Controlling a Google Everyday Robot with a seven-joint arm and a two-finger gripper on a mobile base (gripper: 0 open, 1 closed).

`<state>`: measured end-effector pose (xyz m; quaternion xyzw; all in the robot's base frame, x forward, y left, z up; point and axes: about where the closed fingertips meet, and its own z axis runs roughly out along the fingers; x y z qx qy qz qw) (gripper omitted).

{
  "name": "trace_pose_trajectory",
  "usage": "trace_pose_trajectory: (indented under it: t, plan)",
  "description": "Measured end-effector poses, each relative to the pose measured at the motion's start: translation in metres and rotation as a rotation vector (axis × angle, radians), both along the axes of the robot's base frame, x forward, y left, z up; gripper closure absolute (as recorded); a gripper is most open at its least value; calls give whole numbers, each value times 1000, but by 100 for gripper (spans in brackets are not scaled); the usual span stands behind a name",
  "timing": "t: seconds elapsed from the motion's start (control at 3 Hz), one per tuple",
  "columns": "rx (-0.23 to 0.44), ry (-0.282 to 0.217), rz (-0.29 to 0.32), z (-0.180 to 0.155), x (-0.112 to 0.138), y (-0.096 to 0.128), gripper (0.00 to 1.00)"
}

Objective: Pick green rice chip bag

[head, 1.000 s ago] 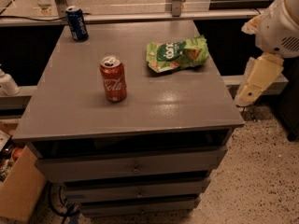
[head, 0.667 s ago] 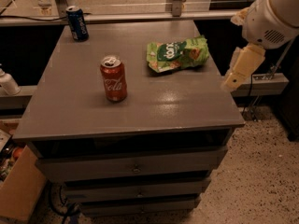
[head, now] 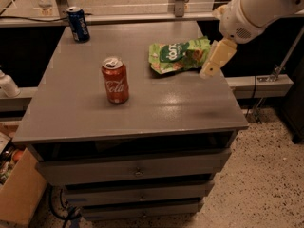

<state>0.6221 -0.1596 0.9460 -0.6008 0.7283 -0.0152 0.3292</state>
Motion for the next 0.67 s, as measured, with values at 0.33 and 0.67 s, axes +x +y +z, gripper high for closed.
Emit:
trace_pose_trajectory:
  t: [0.33,0.67]
  plan:
    - [19,-16,-7,-19,41,10,0]
    - [13,-20,-22,-38,84,18,0]
